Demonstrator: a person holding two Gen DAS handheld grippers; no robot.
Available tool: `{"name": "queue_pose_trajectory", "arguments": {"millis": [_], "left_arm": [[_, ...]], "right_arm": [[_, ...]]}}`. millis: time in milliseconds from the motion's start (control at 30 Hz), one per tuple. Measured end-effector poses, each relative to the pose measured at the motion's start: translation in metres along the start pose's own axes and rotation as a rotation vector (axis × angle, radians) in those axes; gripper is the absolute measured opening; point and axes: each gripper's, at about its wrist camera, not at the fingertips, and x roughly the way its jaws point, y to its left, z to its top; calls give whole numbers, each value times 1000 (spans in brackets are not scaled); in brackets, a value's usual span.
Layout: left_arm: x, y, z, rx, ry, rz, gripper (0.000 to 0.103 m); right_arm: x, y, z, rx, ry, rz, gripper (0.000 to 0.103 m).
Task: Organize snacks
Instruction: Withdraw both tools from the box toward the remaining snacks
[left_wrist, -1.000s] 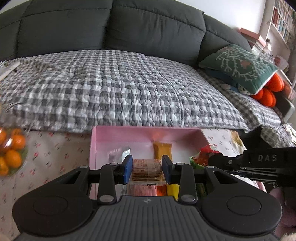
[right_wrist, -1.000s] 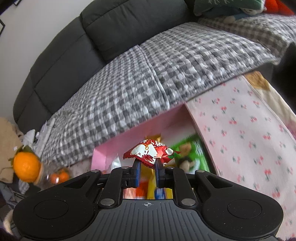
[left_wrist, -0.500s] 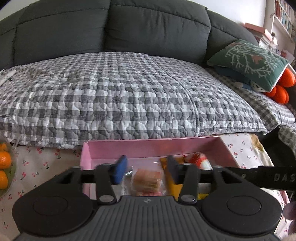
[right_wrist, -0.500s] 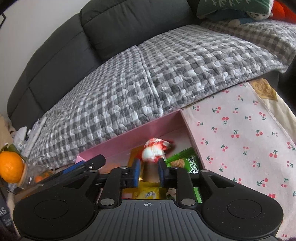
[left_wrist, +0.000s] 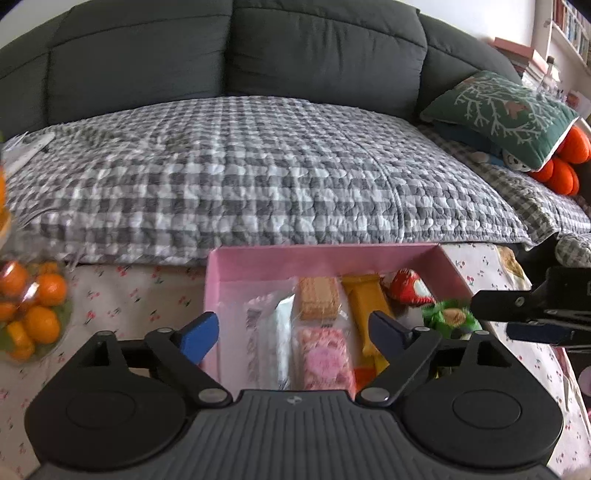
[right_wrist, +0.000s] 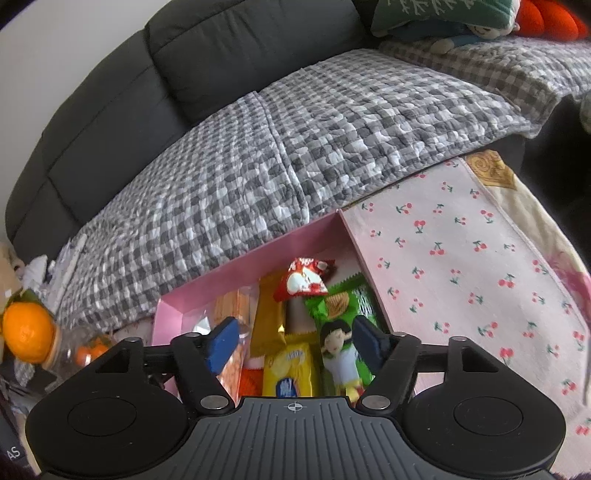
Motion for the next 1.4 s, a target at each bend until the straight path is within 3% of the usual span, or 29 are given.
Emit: {"name": "queue_pose_trajectory", "arguments": {"millis": [667,1067,1400], "left_arm": [[-70,10,-43,-4,52,33,102],[-103,20,-76,-32,88,36,102],[-115,20,-104,85,109,43,102]], "right_arm": [[-63,28,-57,-133,85,-46,84],[-83,37,-99,-239,103,-60,88],[-90,38,-129,-341,82,-80,89]]}}
